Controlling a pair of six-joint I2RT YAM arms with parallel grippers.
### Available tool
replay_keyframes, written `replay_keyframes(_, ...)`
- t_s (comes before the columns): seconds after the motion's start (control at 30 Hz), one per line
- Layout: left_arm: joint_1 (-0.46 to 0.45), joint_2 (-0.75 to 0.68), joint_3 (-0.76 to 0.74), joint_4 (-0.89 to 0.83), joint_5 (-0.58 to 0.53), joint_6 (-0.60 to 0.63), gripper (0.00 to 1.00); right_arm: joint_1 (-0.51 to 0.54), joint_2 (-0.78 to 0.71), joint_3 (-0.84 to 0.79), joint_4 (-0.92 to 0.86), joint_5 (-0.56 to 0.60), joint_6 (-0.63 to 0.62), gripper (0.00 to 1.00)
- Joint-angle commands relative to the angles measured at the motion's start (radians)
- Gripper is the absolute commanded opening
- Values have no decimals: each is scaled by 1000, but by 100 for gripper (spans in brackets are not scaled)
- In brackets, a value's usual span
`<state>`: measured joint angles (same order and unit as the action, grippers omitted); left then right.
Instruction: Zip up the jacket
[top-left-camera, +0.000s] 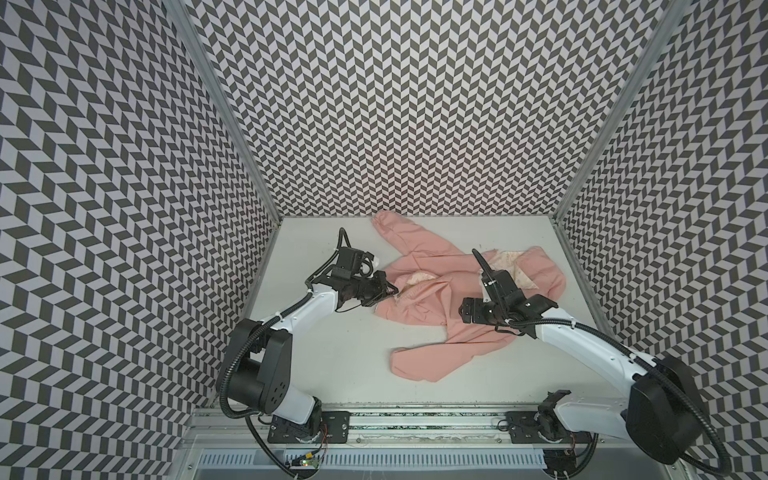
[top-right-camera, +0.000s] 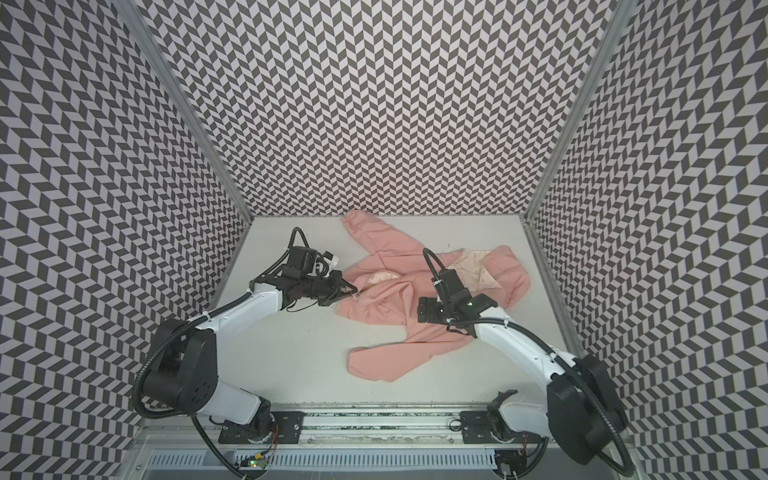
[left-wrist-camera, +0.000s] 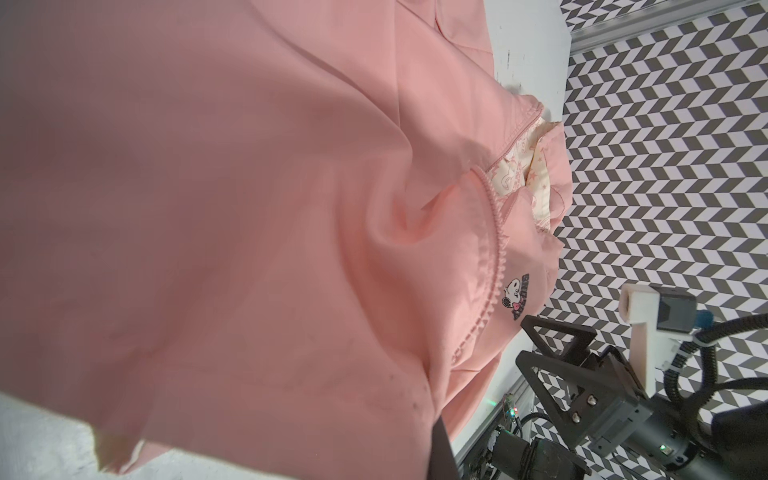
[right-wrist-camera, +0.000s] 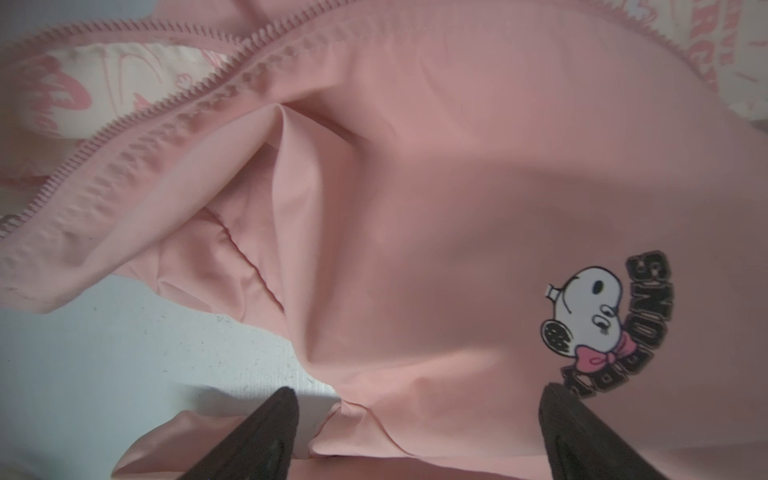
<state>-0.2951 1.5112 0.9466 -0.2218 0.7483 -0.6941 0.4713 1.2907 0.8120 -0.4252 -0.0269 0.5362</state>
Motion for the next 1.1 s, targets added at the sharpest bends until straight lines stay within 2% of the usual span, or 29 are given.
replay_keyframes(0.0,3,2,-23,48,12,-1,4,-1,26,19,58,-69,-11,90)
replay_keyframes(0.3,-11,7,-96,140,7,-44,14,0,64,30,77,-98,-5,90)
replay_keyframes(0.47,-29,0,-134,164,-18,-50,30,1,58,26,82,-104,-7,90)
replay_keyframes(0.57,-45,1,-157,190,-33,-53,36,1,58,27,85,-110,-6,90)
replay_keyframes(0.87,-136,-25,-262,369,-116,-36,39,0,55,32,86,-127,-7,89)
replay_keyframes(1.07,-147,-35,-335,468,-183,-8,40,0,48,29,85,-131,-8,90)
